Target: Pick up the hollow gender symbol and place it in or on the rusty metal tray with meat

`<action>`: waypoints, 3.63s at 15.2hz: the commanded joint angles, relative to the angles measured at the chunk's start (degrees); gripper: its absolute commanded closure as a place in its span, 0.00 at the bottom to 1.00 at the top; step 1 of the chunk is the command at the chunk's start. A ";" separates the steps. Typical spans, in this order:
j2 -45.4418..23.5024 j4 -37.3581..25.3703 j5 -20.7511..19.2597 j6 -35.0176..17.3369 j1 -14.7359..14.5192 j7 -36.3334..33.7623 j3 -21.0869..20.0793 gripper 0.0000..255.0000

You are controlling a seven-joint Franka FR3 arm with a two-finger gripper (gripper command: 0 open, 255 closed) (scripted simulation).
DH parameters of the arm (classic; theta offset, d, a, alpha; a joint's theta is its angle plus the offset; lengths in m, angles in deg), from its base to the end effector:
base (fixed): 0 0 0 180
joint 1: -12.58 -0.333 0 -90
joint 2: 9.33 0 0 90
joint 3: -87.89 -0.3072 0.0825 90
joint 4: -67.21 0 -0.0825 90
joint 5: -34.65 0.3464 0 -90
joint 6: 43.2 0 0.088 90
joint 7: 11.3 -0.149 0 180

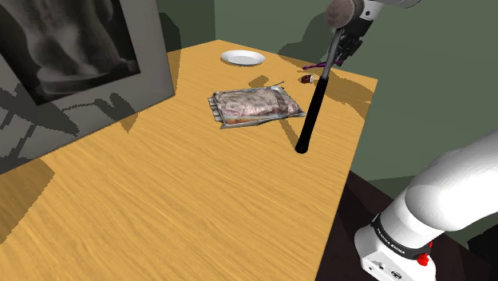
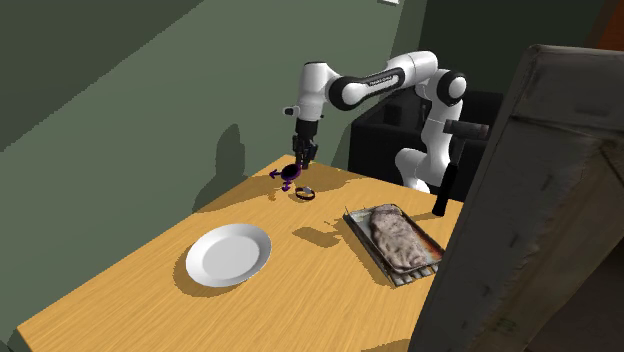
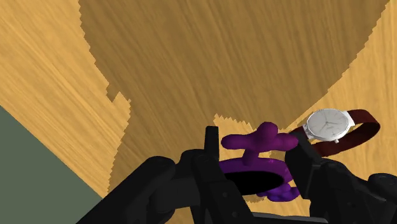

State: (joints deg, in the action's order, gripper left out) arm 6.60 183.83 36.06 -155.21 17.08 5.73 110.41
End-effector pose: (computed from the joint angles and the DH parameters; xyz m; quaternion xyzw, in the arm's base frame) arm 0.4139 -0.2242 0.5288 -0.9901 0.0880 -0.1057 0.0271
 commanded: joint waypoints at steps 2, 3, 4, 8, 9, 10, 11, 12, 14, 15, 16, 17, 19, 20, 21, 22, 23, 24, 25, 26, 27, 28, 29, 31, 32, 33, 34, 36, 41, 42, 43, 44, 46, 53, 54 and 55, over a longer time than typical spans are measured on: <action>-0.20 -2.48 0.05 2.30 -0.07 -0.15 -0.05 1.00; -0.25 -3.30 0.07 3.07 -0.09 -0.21 -0.08 1.00; -0.31 -4.12 0.08 3.84 -0.12 -0.27 -0.10 1.00; -0.70 -7.57 0.19 6.91 -0.22 -0.47 -0.16 1.00; -0.82 -8.42 0.23 7.64 -0.25 -0.51 -0.16 1.00; 0.43 -7.14 -0.22 7.46 -0.58 -2.08 -1.27 1.00; 1.61 -5.94 -0.60 7.29 -0.91 -3.63 -2.37 1.00; 2.72 -4.80 -0.91 7.16 -1.23 -5.16 -3.48 1.00; 4.73 -2.75 -1.35 6.94 -1.84 -8.18 -5.72 1.00; 5.65 -1.82 -1.49 6.86 -2.16 -9.66 -6.83 1.00; 6.50 -0.96 -1.58 6.79 -2.47 -11.14 -7.96 1.00; 7.28 -0.16 -1.62 6.73 -2.80 -12.60 -9.07 1.00; 8.67 1.23 -1.58 6.65 -3.47 -15.50 -11.31 1.00; 9.28 1.83 -1.52 6.61 -3.84 -16.94 -12.42 1.00; 9.82 2.37 -1.43 6.59 -4.21 -18.38 -13.52 1.00; 10.30 2.84 -1.31 6.57 -4.60 -19.81 -14.62 1.00; 10.72 3.25 -1.16 6.55 -4.99 -21.23 -15.73 1.00; 11.07 3.59 -1.00 6.53 -5.38 -22.65 -16.84 1.00; 11.37 3.87 -0.82 6.52 -5.78 -24.07 -17.94 1.00; 11.60 4.08 -0.62 6.50 -6.18 -25.49 -19.05 1.00; 11.77 4.23 -0.43 6.49 -6.60 -26.91 -20.15 1.00; 11.88 4.32 -0.22 6.48 -7.02 -28.32 -21.25 1.00; 11.92 4.35 -0.01 6.47 -7.44 -29.74 -22.35 1.00; 11.83 4.20 0.41 6.45 -8.26 -32.56 -24.56 1.00; 11.69 4.04 0.61 6.43 -8.67 -33.98 -25.67 1.00; 11.48 3.80 0.81 6.42 -9.06 -35.39 -26.79 1.00; 11.22 3.51 1.00 6.41 -9.45 -36.80 -27.90 1.00; 10.50 2.73 1.30 6.40 -10.22 -39.65 -30.12 1.00; 8.91 1.76 1.64 5.65 -11.44 -44.40 -33.85 1.00; 9.03 2.64 1.68 4.90 -11.46 -44.39 -33.87 1.00; 9.15 3.51 1.71 4.14 -11.49 -44.39 -33.90 1.00; 9.25 4.37 1.75 3.38 -11.51 -44.39 -33.93 1.00; 9.41 6.05 1.82 1.86 -11.56 -44.39 -33.99 1.00; 9.62 11.59 2.18 -3.49 -11.35 -44.30 -34.57 1.00; 9.63 12.63 2.46 -4.57 -10.86 -44.13 -35.07 1.00; 9.65 12.63 2.54 -4.56 -10.67 -44.06 -35.23 1.00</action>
State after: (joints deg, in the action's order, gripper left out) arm 16.66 194.05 41.18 -159.11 6.33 -38.28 75.91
